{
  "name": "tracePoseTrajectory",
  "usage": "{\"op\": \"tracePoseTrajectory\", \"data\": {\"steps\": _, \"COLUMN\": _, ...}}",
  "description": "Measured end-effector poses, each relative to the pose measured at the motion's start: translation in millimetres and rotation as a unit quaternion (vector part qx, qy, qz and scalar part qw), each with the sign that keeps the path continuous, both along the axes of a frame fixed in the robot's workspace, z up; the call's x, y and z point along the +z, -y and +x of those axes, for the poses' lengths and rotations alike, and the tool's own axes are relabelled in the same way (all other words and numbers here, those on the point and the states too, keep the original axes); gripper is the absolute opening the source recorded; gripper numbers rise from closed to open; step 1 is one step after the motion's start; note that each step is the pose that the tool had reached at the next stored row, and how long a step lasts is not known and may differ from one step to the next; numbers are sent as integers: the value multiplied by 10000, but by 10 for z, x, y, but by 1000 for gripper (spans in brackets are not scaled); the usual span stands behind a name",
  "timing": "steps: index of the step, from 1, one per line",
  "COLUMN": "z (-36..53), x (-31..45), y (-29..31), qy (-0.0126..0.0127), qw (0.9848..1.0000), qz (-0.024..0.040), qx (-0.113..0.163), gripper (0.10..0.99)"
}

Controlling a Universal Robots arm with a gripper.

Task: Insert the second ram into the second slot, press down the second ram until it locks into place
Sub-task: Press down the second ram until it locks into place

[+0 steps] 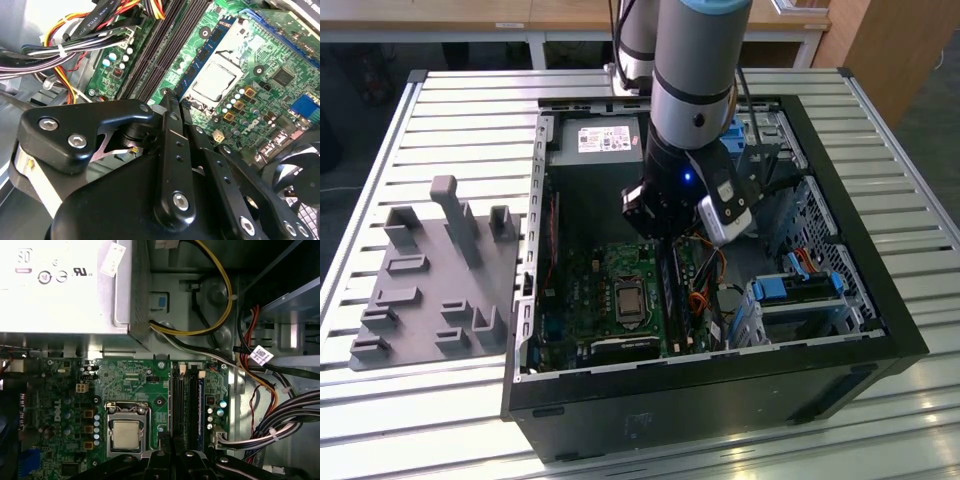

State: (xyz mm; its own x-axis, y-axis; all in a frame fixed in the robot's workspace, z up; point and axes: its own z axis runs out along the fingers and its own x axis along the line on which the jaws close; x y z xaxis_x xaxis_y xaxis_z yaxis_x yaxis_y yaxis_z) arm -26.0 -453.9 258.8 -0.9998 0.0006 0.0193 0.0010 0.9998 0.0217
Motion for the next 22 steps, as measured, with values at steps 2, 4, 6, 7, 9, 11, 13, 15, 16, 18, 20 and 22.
{"op": "tracePoseTrajectory", "data": {"steps": 2, "z": 13, "x": -37, "y": 0, "qy": 0, "qw": 10000, "qz": 0, "qx": 0, "gripper": 137}}
{"op": "tracePoseTrajectory", "data": {"steps": 4, "z": 19, "x": -69, "y": 2, "qy": 0, "qw": 10000, "qz": 0, "qx": -1, "gripper": 137}}
{"op": "tracePoseTrajectory", "data": {"steps": 6, "z": 20, "x": -86, "y": 19, "qy": -1, "qw": 10000, "qz": -1, "qx": 0, "gripper": 137}}
{"op": "tracePoseTrajectory", "data": {"steps": 7, "z": 20, "x": -94, "y": 28, "qy": 0, "qw": 10000, "qz": 0, "qx": 0, "gripper": 137}}
{"op": "tracePoseTrajectory", "data": {"steps": 9, "z": 20, "x": -105, "y": 44, "qy": 0, "qw": 10000, "qz": 0, "qx": -3, "gripper": 137}}
{"op": "tracePoseTrajectory", "data": {"steps": 11, "z": 22, "x": -117, "y": 59, "qy": 0, "qw": 10000, "qz": 0, "qx": -16, "gripper": 137}}
{"op": "tracePoseTrajectory", "data": {"steps": 13, "z": 27, "x": -128, "y": 74, "qy": 0, "qw": 10000, "qz": 0, "qx": -33, "gripper": 137}}
{"op": "tracePoseTrajectory", "data": {"steps": 15, "z": 27, "x": -139, "y": 81, "qy": 0, "qw": 10000, "qz": 1, "qx": -37, "gripper": 137}}
{"op": "tracePoseTrajectory", "data": {"steps": 16, "z": 27, "x": -140, "y": 82, "qy": 0, "qw": 10000, "qz": 0, "qx": -38, "gripper": 137}}
{"op": "tracePoseTrajectory", "data": {"steps": 18, "z": 28, "x": -142, "y": 82, "qy": -1, "qw": 10000, "qz": -1, "qx": -37, "gripper": 137}}
{"op": "tracePoseTrajectory", "data": {"steps": 20, "z": 28, "x": -152, "y": 82, "qy": 0, "qw": 10000, "qz": 1, "qx": -37, "gripper": 137}}
{"op": "tracePoseTrajectory", "data": {"steps": 22, "z": 34, "x": -166, "y": 83, "qy": 0, "qw": 10000, "qz": 0, "qx": -36, "gripper": 137}}
